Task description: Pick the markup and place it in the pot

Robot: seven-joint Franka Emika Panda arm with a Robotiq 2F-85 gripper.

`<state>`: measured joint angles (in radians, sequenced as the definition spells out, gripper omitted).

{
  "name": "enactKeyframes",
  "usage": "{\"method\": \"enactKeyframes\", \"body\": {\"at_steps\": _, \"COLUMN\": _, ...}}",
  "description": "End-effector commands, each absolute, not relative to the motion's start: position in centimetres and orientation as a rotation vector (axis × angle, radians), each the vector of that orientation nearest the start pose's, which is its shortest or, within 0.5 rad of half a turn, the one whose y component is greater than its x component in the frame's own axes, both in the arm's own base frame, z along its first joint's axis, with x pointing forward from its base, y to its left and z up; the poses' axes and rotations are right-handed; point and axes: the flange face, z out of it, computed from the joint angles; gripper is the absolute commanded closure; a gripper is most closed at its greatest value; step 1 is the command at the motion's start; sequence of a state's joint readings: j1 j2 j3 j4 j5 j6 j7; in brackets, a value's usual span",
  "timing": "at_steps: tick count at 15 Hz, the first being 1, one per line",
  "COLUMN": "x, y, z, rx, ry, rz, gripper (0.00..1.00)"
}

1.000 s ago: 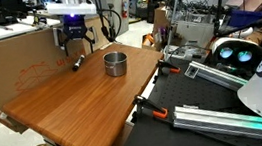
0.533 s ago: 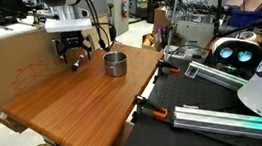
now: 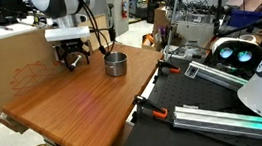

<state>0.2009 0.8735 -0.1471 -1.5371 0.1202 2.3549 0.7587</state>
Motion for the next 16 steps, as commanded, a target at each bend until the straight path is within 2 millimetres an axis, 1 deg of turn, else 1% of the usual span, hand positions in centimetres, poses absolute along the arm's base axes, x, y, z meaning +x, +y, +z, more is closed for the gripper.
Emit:
{"method": "enactKeyframes", "body": {"at_steps": 1, "x": 70.7, "y": 5.6, "z": 13.0, "rx": -3.006, "ry": 1.171, "rz": -0.024, "gripper": 0.41}}
{"method": "enactKeyframes", "body": {"at_steps": 4, "x": 71.0, "y": 5.9, "z": 13.4, "rx": -3.0, "ry": 1.173, "rz": -0.033, "gripper": 0.64}}
{"method": "enactKeyframes", "body": {"at_steps": 7, "x": 71.1, "y": 5.9, "z": 13.8, "rx": -2.994, "ry": 1.17, "rz": -0.042, "gripper": 0.87}}
{"method": "enactKeyframes", "body": {"at_steps": 8, "x": 71.1, "y": 5.9, "z": 14.1, "rx": -2.988, "ry": 1.164, "rz": -0.038, "gripper": 0.93}}
{"method": "enactKeyframes", "body": {"at_steps": 9, "x": 71.1, "y": 5.9, "z": 14.3, "rx": -2.982, "ry": 1.167, "rz": -0.035, "gripper": 0.97}}
{"method": "enactKeyframes", "body": {"at_steps": 10, "x": 71.0, "y": 5.9, "z": 14.6, "rx": -2.976, "ry": 1.164, "rz": -0.038, "gripper": 0.94}}
{"method": "enactKeyframes", "body": {"at_steps": 16, "x": 70.4, "y": 5.4, "z": 15.9, "rx": -2.96, "ry": 1.154, "rz": -0.033, "gripper": 0.95}}
